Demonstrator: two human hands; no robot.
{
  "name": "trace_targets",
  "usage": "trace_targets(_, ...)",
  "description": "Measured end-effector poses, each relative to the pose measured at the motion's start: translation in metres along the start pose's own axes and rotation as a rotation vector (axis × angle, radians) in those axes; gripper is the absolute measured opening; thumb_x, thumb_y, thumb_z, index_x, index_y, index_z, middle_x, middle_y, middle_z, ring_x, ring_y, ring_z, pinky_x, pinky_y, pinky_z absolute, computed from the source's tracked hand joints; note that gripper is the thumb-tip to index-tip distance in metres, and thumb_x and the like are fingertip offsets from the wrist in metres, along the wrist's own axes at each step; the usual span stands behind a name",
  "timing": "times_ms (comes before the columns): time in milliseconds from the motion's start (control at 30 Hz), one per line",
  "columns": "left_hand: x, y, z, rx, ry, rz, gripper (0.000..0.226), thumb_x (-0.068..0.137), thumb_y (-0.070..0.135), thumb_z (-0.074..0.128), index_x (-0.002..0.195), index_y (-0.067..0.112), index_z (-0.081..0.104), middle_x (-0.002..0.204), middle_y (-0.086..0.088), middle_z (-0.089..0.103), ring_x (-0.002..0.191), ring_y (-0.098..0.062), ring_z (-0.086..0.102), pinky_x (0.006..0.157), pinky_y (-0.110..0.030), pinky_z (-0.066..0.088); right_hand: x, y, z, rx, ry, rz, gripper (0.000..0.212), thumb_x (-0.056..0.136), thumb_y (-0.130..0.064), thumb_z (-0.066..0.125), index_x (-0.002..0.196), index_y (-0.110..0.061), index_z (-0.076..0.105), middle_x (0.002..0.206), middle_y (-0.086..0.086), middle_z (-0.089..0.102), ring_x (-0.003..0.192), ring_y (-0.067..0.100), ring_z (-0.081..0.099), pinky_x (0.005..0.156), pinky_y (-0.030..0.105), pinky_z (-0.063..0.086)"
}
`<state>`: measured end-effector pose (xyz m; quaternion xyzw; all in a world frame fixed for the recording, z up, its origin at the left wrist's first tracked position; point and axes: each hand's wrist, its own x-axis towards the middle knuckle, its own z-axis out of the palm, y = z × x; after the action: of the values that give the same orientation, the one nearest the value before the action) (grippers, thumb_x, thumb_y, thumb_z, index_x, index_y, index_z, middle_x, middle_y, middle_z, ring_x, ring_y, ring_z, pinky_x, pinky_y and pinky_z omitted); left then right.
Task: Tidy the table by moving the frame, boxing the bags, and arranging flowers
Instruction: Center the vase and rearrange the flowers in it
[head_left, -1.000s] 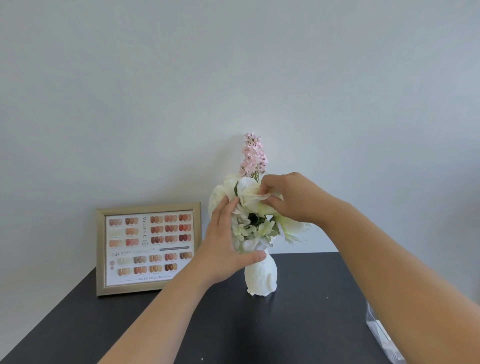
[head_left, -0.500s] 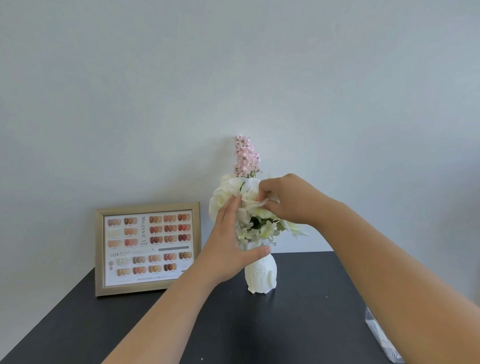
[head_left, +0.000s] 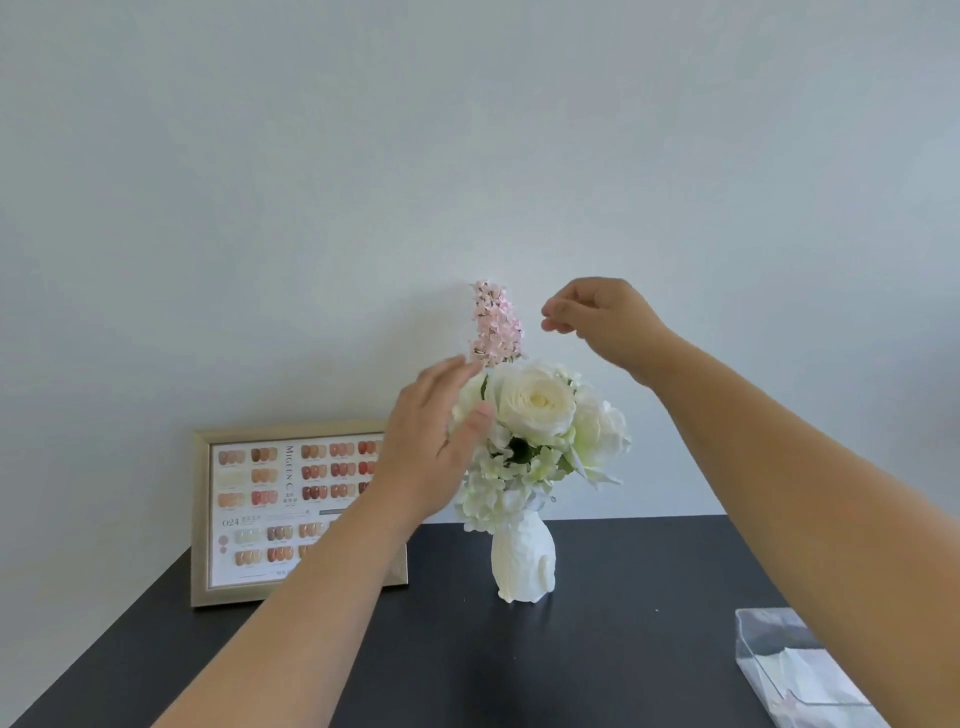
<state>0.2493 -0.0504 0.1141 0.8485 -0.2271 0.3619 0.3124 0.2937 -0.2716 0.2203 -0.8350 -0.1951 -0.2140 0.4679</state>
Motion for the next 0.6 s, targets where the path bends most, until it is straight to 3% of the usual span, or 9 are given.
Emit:
trace_targets(67, 0.004, 0.002, 0.005, 0.042, -0.092, 0.022, 0.056, 0.098, 0.058, 0.029, 0.147, 0.032, 0.039, 0.153, 0.014, 0.034, 0.14, -0.004, 0.023, 0.114, -0.037, 0.02, 0.024, 0.009, 0.008, 0.035, -0.054, 0.13, 0.012, 0.089, -0.021, 0.063, 0.097, -0.015, 0.069, 0.089, 0.001, 0.073, 0.083, 0.019, 0.063, 0.072, 0.028, 0.05)
trace_targets(200, 0.003, 0.0, 0.015, 0.059, -0.196, -0.014, 0.061, 0.095, 0.064, 0.024, 0.149, 0.038, 0.033, 0.155, 0.021, 0.028, 0.145, -0.003, 0.013, 0.118, -0.04, 0.012, 0.054, 0.025, 0.036, -0.066, -0.202, 0.292, 0.051, 0.084, -0.024, 0.072, 0.129, -0.011, 0.052, 0.104, 0.009, 0.066, 0.085, 0.02, 0.059, 0.075, 0.03, 0.05)
trace_targets(300, 0.003, 0.003, 0.021, 0.074, -0.217, 0.012, 0.061, 0.093, 0.066, 0.024, 0.149, 0.041, 0.03, 0.155, 0.023, 0.027, 0.145, 0.0, 0.008, 0.118, -0.043, 0.008, 0.069, 0.028, 0.055, -0.058, -0.331, 0.313, 0.072, 0.075, -0.028, 0.08, 0.136, -0.013, 0.043, 0.117, 0.015, 0.064, 0.089, 0.023, 0.059, 0.087, 0.038, 0.051)
trace_targets(367, 0.003, 0.006, 0.024, 0.089, -0.205, 0.025, 0.061, 0.092, 0.067, 0.027, 0.148, 0.042, 0.029, 0.155, 0.022, 0.028, 0.145, -0.001, 0.007, 0.118, -0.045, 0.005, 0.073, 0.028, 0.064, -0.032, -0.436, 0.299, 0.063, 0.071, -0.024, 0.082, 0.125, -0.01, 0.052, 0.111, 0.015, 0.069, 0.087, 0.023, 0.063, 0.091, 0.041, 0.051)
trace_targets(433, 0.002, 0.007, 0.025, 0.063, -0.187, 0.027, 0.062, 0.092, 0.066, 0.033, 0.149, 0.043, 0.027, 0.155, 0.02, 0.03, 0.146, -0.002, 0.008, 0.119, -0.045, 0.002, 0.073, 0.029, 0.07, -0.036, -0.471, 0.234, 0.043, 0.072, -0.016, 0.08, 0.11, -0.005, 0.062, 0.093, 0.011, 0.074, 0.077, 0.019, 0.068, 0.08, 0.033, 0.055)
trace_targets(533, -0.002, 0.005, 0.025, 0.045, -0.171, 0.031, 0.058, 0.092, 0.063, 0.038, 0.146, 0.048, 0.025, 0.152, 0.022, 0.033, 0.145, -0.003, 0.011, 0.119, -0.043, -0.001, 0.072, 0.033, 0.071, -0.026, -0.392, 0.151, 0.032, 0.072, -0.009, 0.079, 0.101, -0.002, 0.066, 0.084, 0.01, 0.076, 0.077, 0.025, 0.072, 0.077, 0.035, 0.057)
trace_targets(600, -0.004, 0.003, 0.025, 0.069, -0.153, 0.039, 0.051, 0.093, 0.061, 0.038, 0.143, 0.051, 0.029, 0.148, 0.024, 0.037, 0.143, -0.004, 0.017, 0.118, -0.042, 0.006, 0.073, 0.034, 0.067, 0.029, -0.349, 0.135, 0.031, 0.075, -0.007, 0.079, 0.101, 0.0, 0.064, 0.084, 0.013, 0.075, 0.075, 0.028, 0.069, 0.072, 0.038, 0.056)
